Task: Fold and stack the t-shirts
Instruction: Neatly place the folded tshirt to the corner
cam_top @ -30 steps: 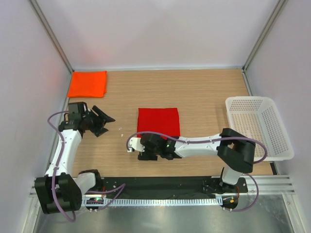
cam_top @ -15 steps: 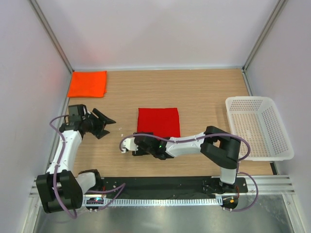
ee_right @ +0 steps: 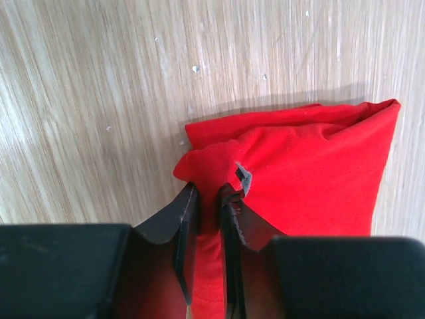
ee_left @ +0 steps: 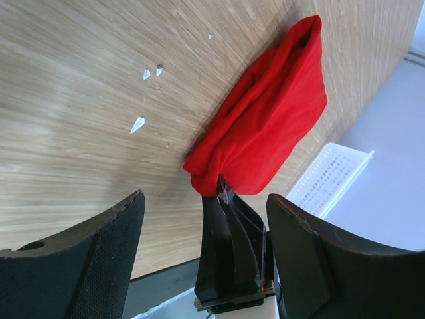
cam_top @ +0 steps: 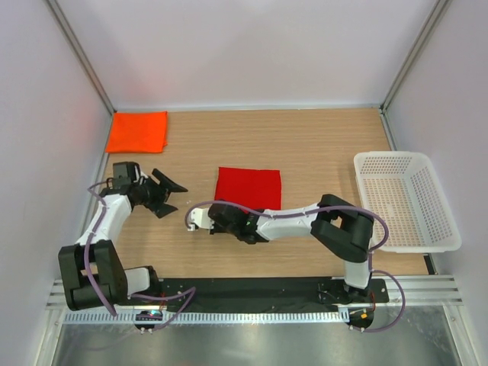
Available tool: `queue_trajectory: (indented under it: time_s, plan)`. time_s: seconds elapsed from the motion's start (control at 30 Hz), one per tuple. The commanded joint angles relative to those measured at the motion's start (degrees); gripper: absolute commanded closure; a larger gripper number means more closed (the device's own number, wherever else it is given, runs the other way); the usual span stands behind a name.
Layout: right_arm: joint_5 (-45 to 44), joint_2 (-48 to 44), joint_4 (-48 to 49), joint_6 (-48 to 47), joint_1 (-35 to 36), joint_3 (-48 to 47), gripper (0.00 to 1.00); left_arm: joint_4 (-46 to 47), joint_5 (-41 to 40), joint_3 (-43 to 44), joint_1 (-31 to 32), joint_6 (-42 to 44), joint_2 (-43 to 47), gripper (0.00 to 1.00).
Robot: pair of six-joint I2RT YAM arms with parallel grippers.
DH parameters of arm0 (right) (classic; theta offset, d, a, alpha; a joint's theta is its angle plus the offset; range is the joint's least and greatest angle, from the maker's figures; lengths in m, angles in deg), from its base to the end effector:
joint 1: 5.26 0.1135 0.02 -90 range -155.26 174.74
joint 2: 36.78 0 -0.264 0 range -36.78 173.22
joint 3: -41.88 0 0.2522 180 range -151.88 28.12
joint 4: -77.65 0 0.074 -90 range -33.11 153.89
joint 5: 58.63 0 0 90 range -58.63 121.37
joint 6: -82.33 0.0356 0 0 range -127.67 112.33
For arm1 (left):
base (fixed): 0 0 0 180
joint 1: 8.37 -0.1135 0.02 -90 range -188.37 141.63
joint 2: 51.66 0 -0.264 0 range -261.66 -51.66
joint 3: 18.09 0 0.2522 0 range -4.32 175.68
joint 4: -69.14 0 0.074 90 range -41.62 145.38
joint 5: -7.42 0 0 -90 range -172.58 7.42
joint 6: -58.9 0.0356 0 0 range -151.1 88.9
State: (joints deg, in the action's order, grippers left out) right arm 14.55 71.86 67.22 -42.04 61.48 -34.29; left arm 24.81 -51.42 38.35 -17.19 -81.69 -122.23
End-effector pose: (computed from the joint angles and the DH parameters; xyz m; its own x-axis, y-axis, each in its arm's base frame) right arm 0.1660 0.3600 0.1547 0.2273 -0.8395 -0.4934 -0.8085 0.1197 -0.5761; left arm 0.2315 0.0173 0.2119 -0.6400 -0.7684 0.0086 -0.5642 0.4622 -0.6841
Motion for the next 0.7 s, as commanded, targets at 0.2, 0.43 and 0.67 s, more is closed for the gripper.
queue_trajectory:
  time_s: [0.2,0.43,0.67]
  plan:
    - [5.0,-9.0,-3.0,4.4,-4.2,-2.1,0.99,14.6,8.9,-1.1,2.7,-7.7,-7.7,0.17]
    - [8.7,-13.3,-6.0,5.7,-7.2,-0.8,0.99,25.0,7.4,0.8,10.5,-15.3,-15.1,0.15]
    - [10.0,-15.5,-6.3,7.4,-9.1,0.3,0.99,35.4,5.1,2.5,15.0,-23.0,-22.0,0.09]
